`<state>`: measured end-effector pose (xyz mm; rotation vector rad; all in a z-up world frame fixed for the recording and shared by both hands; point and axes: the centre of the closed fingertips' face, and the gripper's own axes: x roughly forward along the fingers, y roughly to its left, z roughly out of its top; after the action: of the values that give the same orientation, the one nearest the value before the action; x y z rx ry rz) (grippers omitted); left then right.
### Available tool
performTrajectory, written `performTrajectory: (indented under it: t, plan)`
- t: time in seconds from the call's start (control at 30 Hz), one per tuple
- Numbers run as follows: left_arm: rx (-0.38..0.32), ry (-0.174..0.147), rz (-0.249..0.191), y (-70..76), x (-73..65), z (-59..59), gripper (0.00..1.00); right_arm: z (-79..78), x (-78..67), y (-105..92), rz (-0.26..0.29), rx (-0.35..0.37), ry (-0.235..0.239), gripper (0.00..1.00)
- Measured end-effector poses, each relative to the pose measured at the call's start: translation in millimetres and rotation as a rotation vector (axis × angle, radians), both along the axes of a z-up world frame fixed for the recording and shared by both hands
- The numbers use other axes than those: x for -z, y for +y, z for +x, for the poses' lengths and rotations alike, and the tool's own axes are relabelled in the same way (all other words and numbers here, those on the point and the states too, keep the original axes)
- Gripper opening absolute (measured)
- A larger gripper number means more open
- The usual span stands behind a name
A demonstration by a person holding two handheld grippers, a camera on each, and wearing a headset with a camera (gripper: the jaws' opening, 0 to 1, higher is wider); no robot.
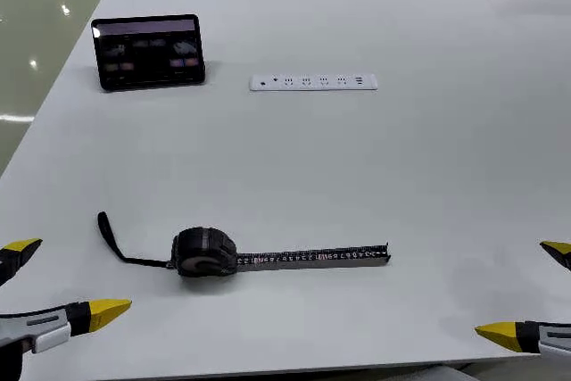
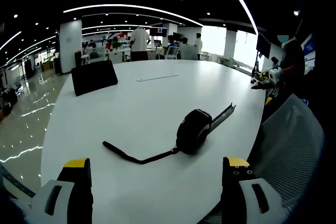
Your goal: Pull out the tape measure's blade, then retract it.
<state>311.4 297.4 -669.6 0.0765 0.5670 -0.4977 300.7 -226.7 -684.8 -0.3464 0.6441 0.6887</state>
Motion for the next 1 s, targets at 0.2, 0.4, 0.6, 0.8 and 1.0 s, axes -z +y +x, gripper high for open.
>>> performTrajectory:
  t: [0.2,0.4,0.6,0.8,1.0]
  plan:
    - [0.015,0.004,0.016,0.2,2.8,-2.3,1.0,-0.4,0.6,1.7,0.007,-0.006,0.006,1.0]
    - [0.009,-0.006,0.003,1.7,-2.9,0.1,1.0,-0.4,1.7,4.7,-0.003,-0.019,0.013,1.0]
    - [0.006,0.002,0.002,0.2,-1.6,-2.2,1.0,0.4,0.4,4.8,0.002,-0.028,0.021,1.0]
    - [0.008,0.011,0.002,1.1,-0.6,-3.6,1.0,1.5,-0.6,3.4,-0.004,-0.035,0.018,1.0]
    - [0.012,0.007,0.0,0.3,-3.3,-1.1,1.0,1.8,-0.5,4.2,-0.003,-0.04,0.019,1.0]
